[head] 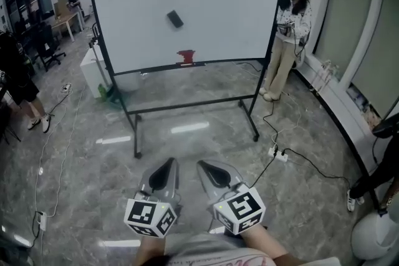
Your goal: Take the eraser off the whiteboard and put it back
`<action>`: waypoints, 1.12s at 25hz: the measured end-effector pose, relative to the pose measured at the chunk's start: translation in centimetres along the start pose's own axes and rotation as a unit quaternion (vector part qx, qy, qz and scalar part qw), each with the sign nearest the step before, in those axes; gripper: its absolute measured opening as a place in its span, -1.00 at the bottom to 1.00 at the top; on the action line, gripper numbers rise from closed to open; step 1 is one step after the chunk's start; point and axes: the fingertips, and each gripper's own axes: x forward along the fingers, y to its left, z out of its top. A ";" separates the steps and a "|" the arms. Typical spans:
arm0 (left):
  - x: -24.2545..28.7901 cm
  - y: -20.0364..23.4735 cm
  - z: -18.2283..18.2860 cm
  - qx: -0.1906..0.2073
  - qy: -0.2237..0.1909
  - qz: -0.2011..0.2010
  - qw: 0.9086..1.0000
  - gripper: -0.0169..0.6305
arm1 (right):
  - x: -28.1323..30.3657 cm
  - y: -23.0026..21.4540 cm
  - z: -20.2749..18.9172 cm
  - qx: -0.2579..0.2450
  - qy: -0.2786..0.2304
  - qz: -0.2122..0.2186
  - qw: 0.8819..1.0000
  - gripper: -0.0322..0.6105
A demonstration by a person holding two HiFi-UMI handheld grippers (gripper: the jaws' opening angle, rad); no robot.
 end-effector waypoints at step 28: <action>20.2 14.1 1.4 -0.008 0.010 -0.047 0.999 -0.95 | 20.7 -13.1 2.8 -0.004 -0.011 -0.024 1.000 -0.89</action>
